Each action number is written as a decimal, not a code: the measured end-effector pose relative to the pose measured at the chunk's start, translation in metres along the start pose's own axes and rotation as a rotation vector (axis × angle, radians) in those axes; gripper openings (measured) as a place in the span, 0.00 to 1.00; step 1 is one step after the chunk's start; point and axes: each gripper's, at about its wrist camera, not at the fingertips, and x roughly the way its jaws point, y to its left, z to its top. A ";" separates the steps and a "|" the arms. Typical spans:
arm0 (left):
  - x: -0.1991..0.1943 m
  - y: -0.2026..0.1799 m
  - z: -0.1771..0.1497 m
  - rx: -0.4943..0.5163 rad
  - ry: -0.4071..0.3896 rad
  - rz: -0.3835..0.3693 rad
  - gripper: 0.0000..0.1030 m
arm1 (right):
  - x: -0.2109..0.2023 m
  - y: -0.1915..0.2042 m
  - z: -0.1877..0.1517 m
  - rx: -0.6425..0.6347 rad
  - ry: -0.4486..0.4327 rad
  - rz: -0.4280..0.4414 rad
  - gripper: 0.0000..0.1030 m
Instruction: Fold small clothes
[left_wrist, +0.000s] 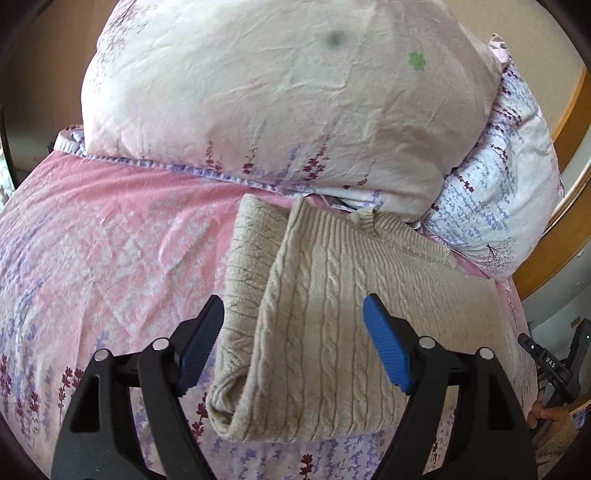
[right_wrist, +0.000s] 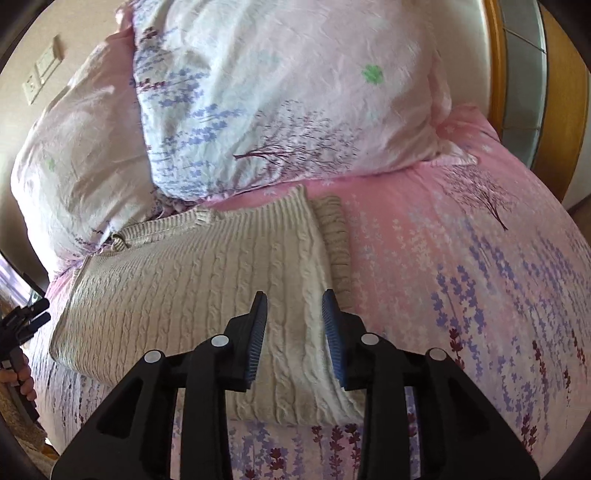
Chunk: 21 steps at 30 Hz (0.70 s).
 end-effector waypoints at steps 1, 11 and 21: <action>0.001 -0.007 0.000 0.023 -0.001 -0.011 0.79 | 0.003 0.007 0.001 -0.026 0.008 0.009 0.32; 0.037 -0.030 -0.020 0.061 0.127 -0.041 0.82 | 0.031 0.016 -0.021 -0.104 0.157 -0.046 0.33; 0.031 -0.021 -0.015 0.036 0.111 -0.103 0.89 | 0.031 0.039 -0.023 -0.181 0.144 -0.019 0.59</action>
